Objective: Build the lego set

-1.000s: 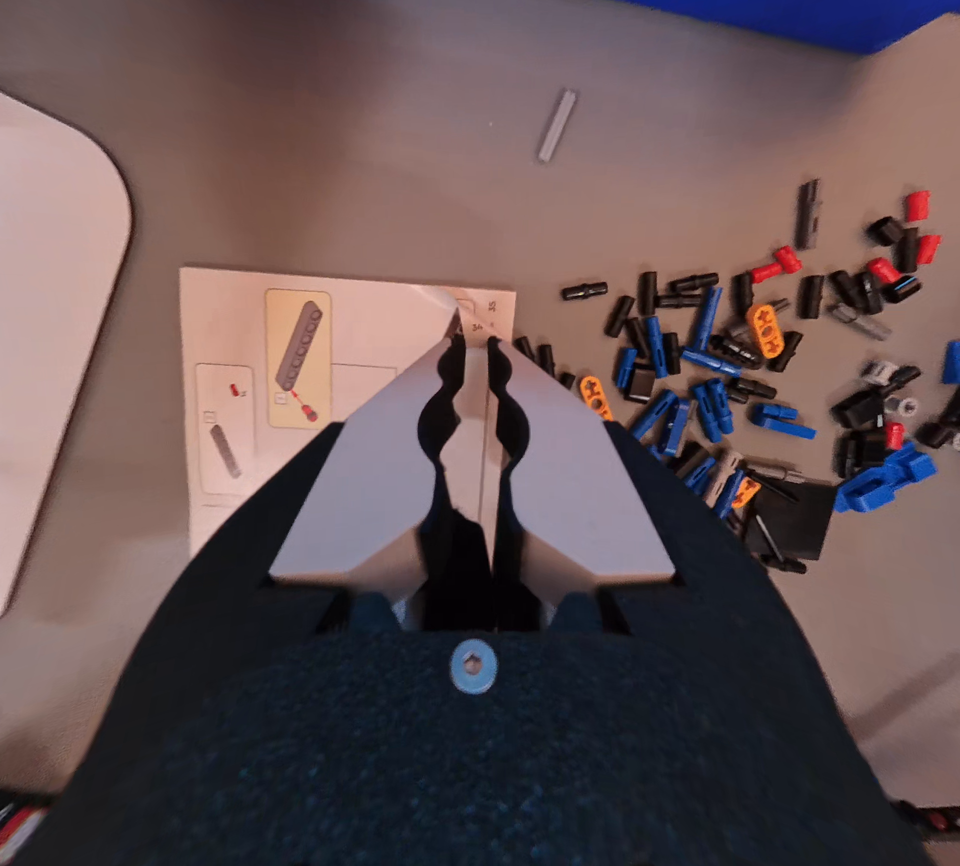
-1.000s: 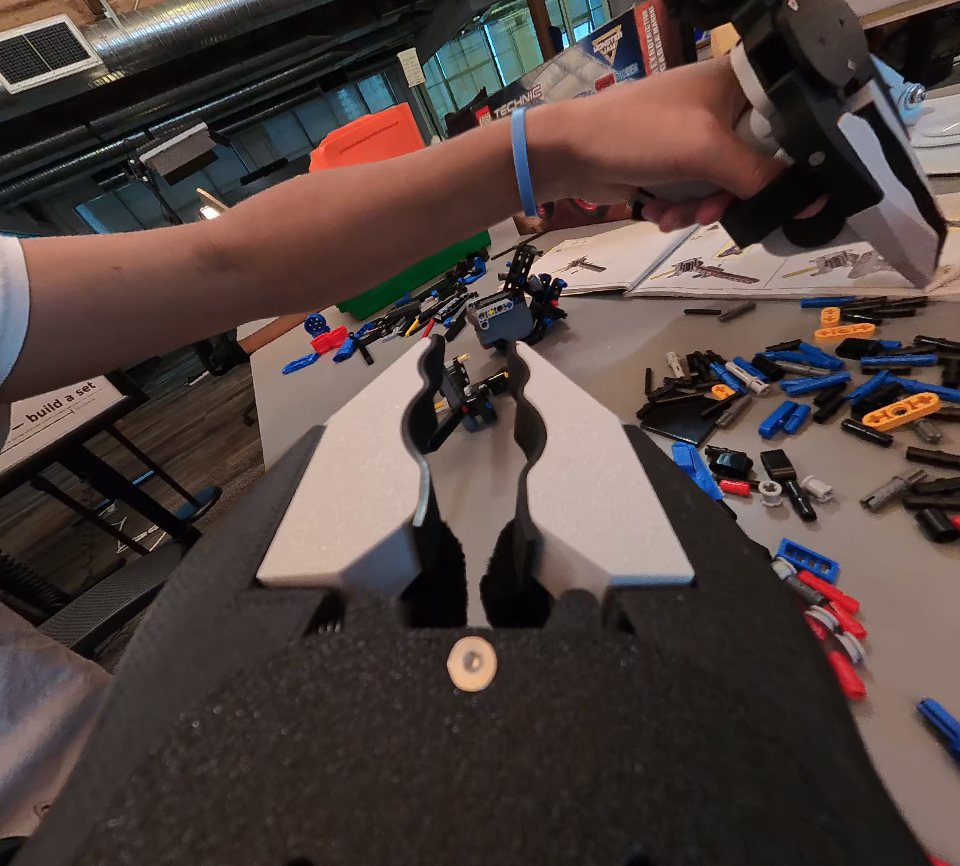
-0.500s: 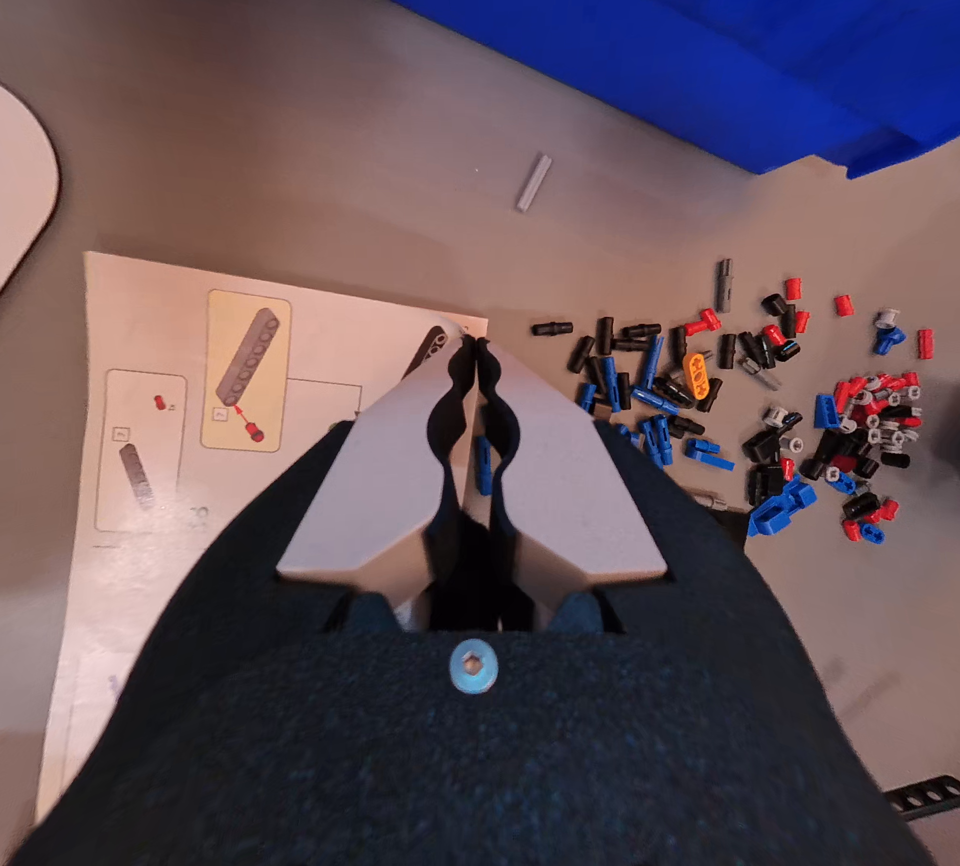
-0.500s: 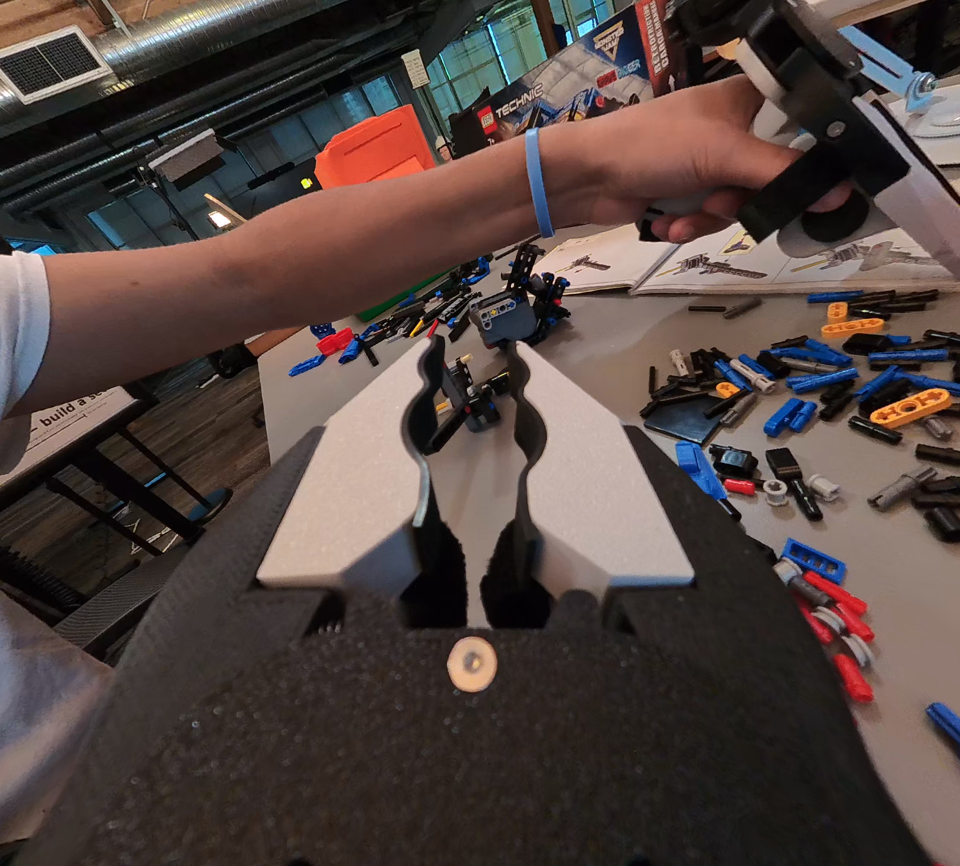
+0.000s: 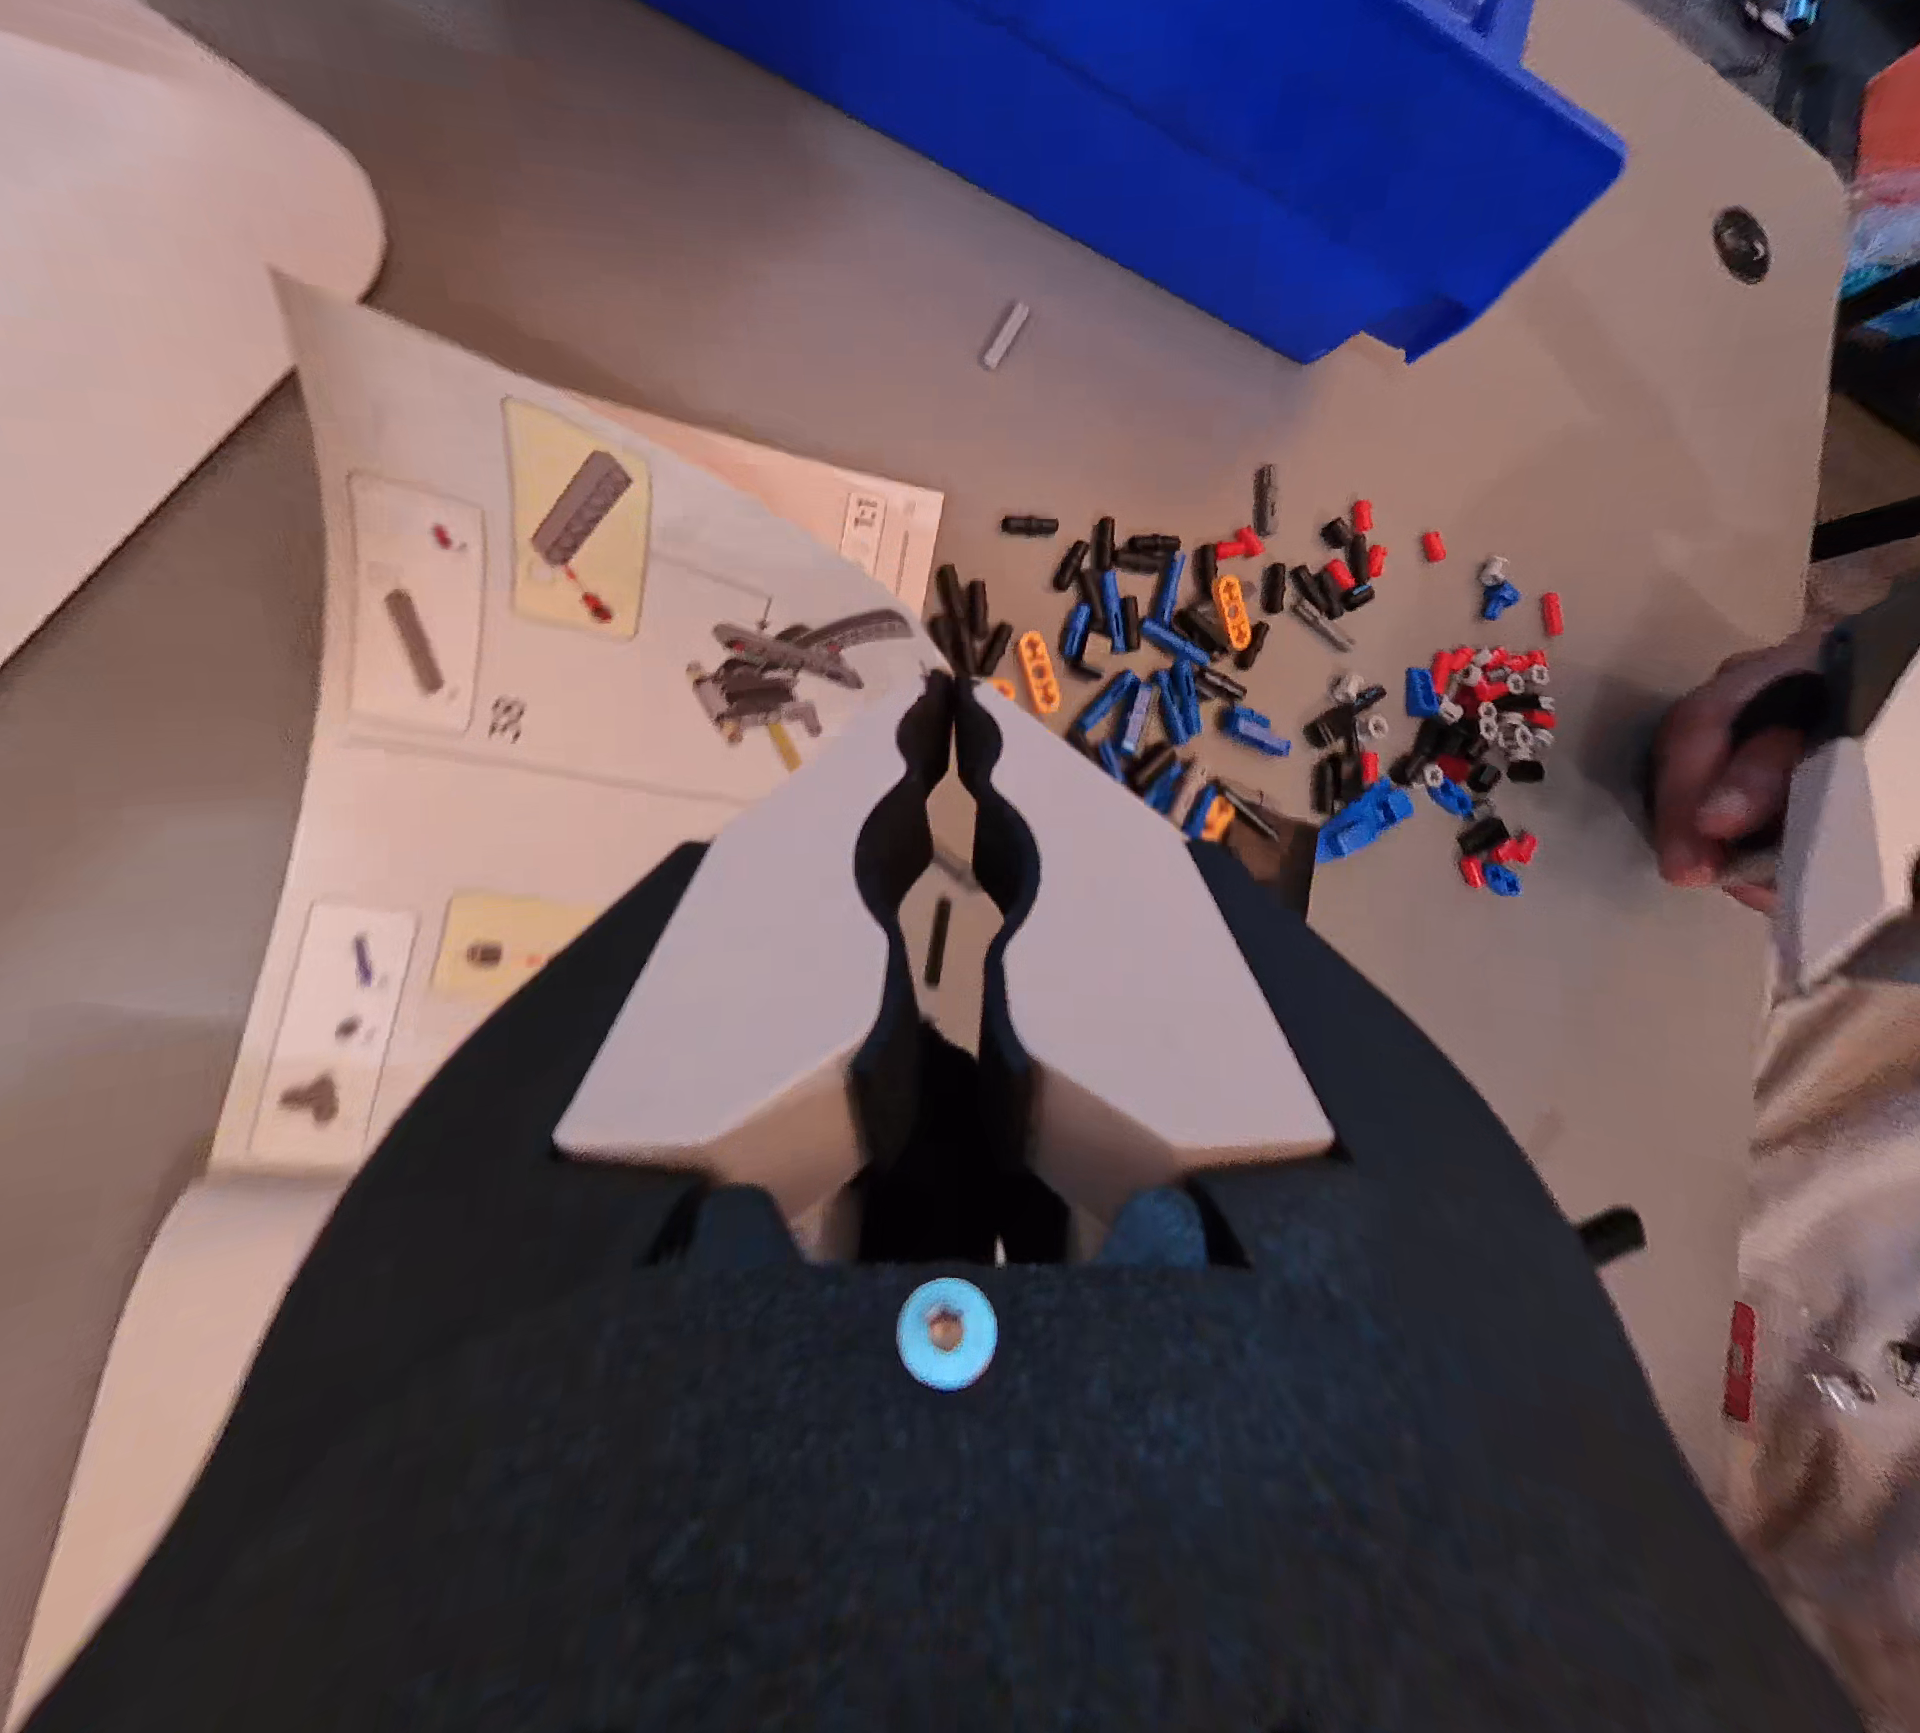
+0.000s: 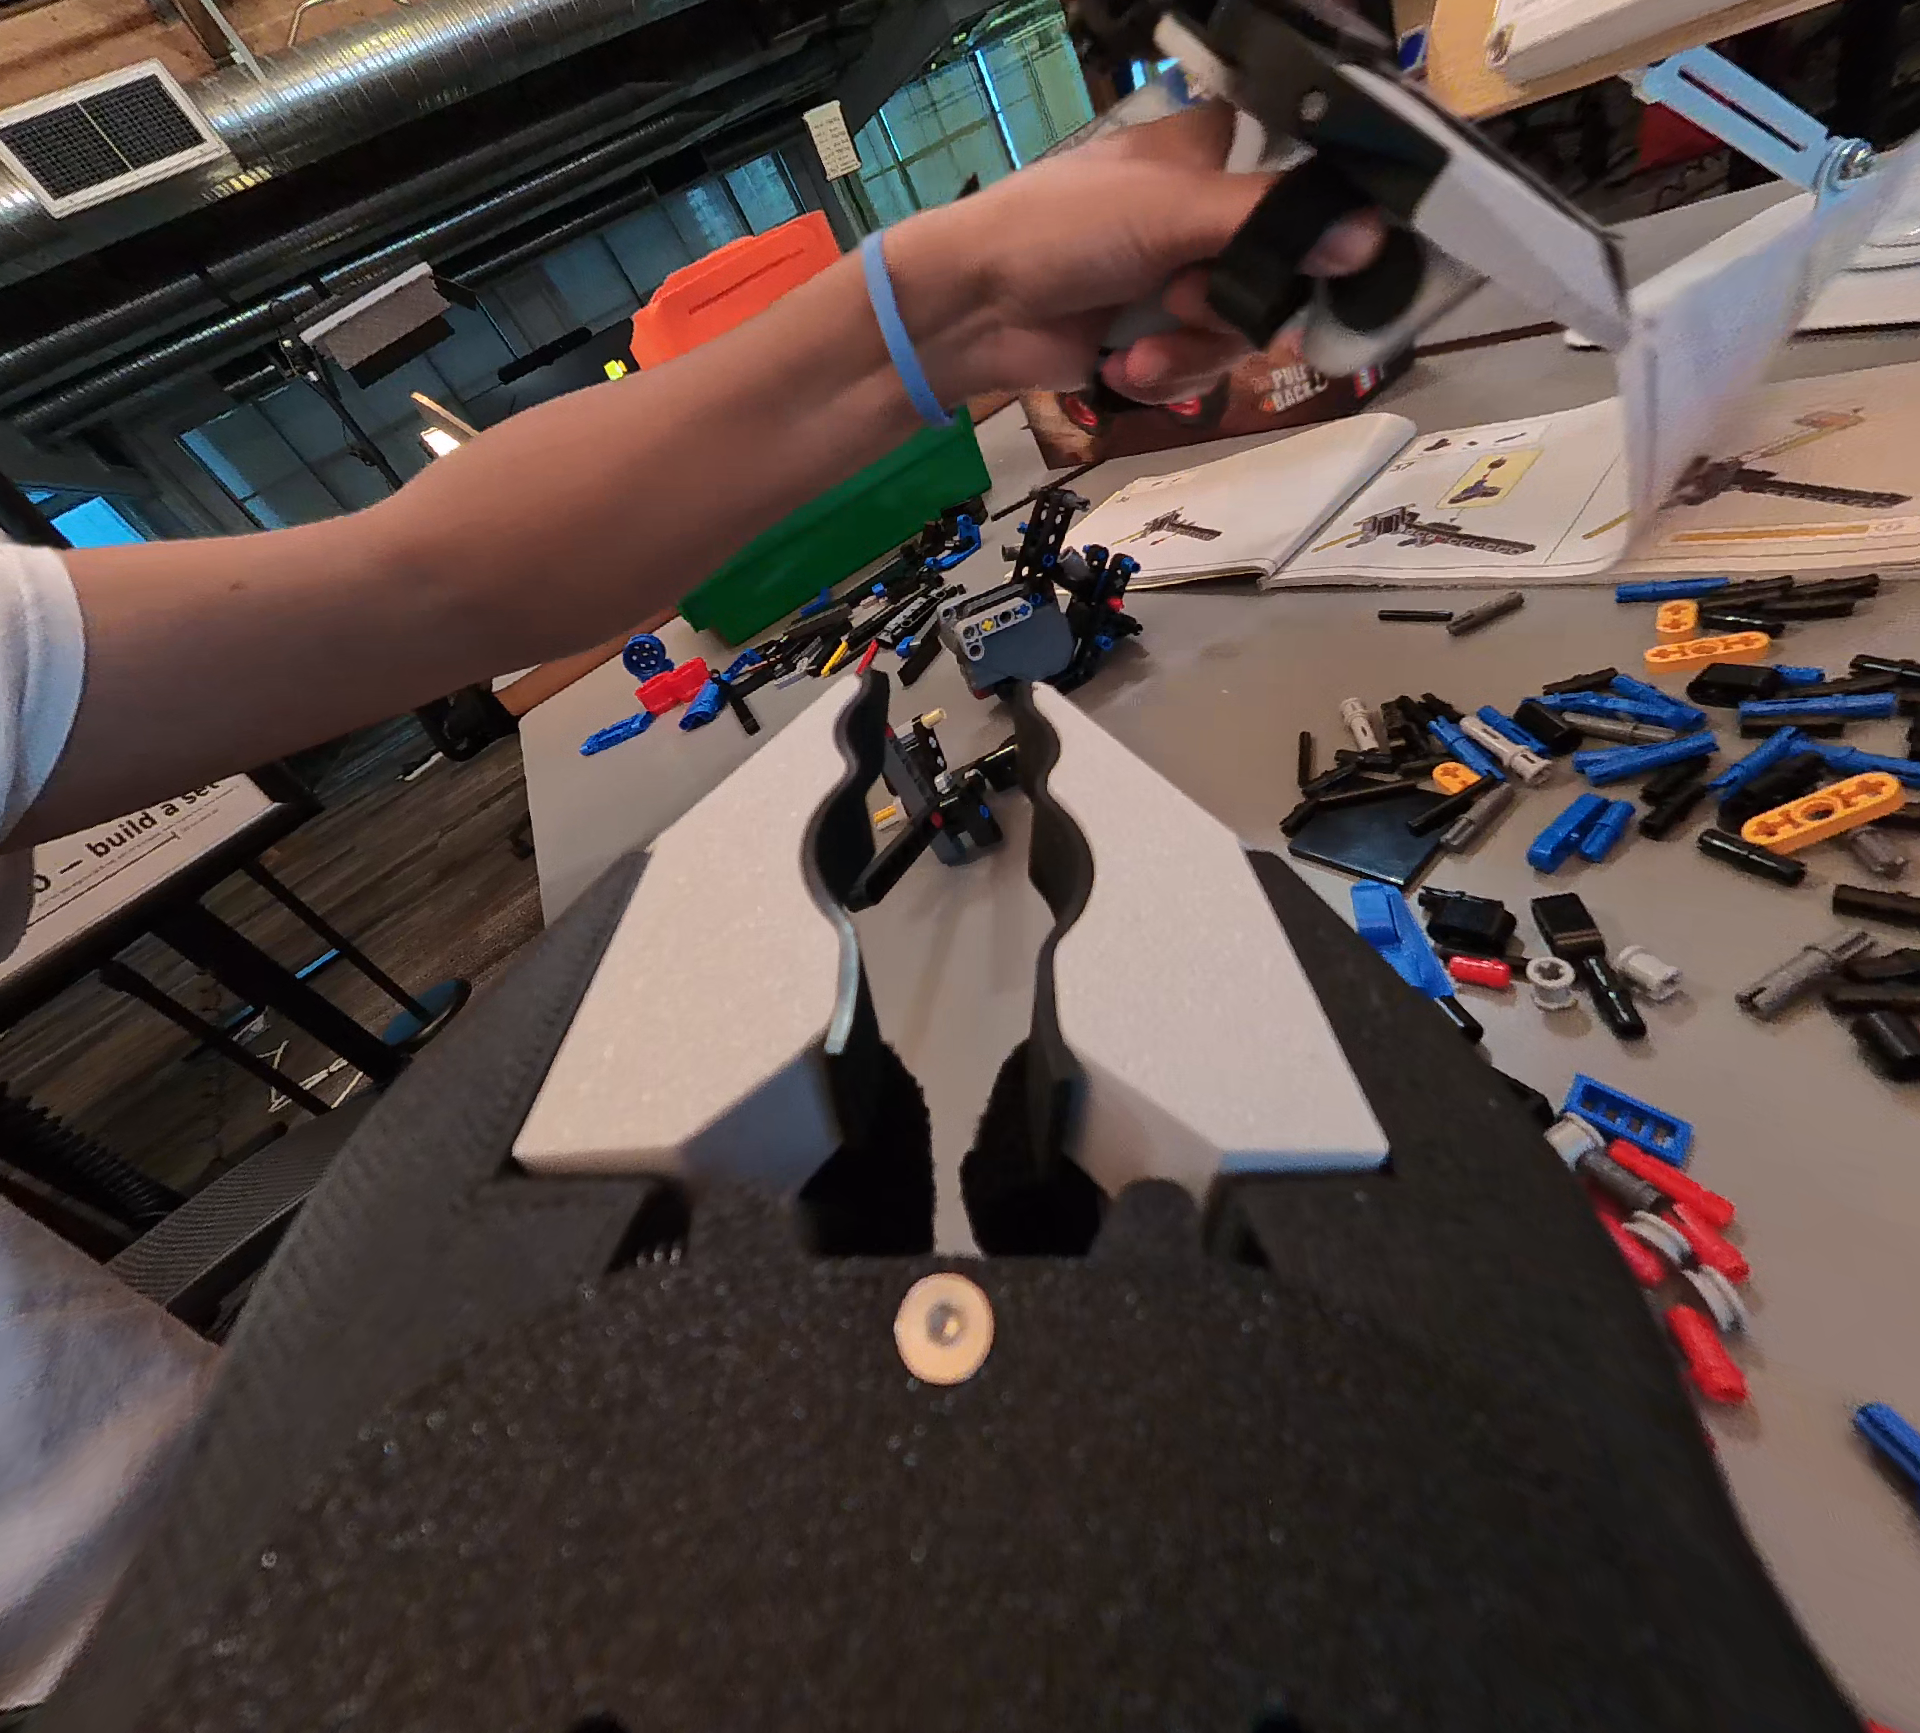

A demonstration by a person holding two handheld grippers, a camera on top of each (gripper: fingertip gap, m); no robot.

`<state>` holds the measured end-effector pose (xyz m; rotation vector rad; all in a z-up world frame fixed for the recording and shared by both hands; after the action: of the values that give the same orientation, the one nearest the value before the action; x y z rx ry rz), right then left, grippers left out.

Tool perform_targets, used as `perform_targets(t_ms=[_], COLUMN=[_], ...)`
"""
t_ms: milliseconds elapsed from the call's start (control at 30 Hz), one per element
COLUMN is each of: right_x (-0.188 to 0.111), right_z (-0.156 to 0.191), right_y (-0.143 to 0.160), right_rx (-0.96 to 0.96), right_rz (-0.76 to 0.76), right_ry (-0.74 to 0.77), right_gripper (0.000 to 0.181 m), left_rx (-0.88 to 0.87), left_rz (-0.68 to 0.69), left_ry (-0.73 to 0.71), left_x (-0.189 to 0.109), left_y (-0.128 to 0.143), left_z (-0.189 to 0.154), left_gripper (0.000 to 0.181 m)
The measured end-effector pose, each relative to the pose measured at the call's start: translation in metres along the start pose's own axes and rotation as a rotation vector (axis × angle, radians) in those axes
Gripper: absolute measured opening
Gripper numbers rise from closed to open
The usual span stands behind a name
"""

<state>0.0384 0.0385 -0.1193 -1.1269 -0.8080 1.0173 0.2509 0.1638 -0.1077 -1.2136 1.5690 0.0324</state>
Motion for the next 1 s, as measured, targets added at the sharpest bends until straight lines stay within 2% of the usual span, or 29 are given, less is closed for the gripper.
perform_targets(t_ms=[200, 367, 500, 633, 833, 933, 1000], right_x=[0.000, 0.001, 0.002, 0.002, 0.004, 0.012, 0.029], right_z=[-0.001, -0.001, -0.001, -0.001, -0.001, -0.008, -0.013], right_y=[0.000, 0.001, 0.002, 0.002, 0.003, -0.008, -0.030], right_rx=[0.004, 0.010, 0.015, 0.014, 0.004, -0.122, -0.253], right_rz=[0.001, 0.006, 0.015, 0.020, 0.036, 0.036, 0.101], right_ry=[0.005, 0.006, 0.010, 0.016, 0.029, 0.075, 0.109], right_gripper=[0.024, 0.024, 0.024, 0.024, 0.024, 0.023, 0.019], left_rx=[-0.081, -0.187, -0.279, -0.327, -0.360, -0.372, -0.363], left_rz=[-0.101, -0.175, -0.222, -0.234, -0.208, -0.195, -0.187], left_ry=[-0.021, -0.042, -0.053, -0.085, -0.148, -0.173, -0.197], left_x=[-0.071, -0.121, -0.147, -0.161, -0.163, -0.161, -0.159], left_y=[0.038, 0.087, 0.129, 0.167, 0.210, 0.223, 0.230], left_z=[0.020, 0.042, 0.057, 0.069, 0.079, 0.082, 0.084], left_gripper=[0.000, 0.000, 0.000, 0.000, 0.000, 0.000, 0.000])
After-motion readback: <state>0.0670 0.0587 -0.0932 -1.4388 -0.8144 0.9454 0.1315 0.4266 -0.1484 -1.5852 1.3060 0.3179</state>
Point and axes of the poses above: each gripper's, where its closed fingertips meet, x out along the fingers, y out of its underside, z = x × y across the jaws, the point moved 6 cm from there along -x, back along the fingers, and after that the axes turned 11 degrees about -x, right-handed, at the moved point
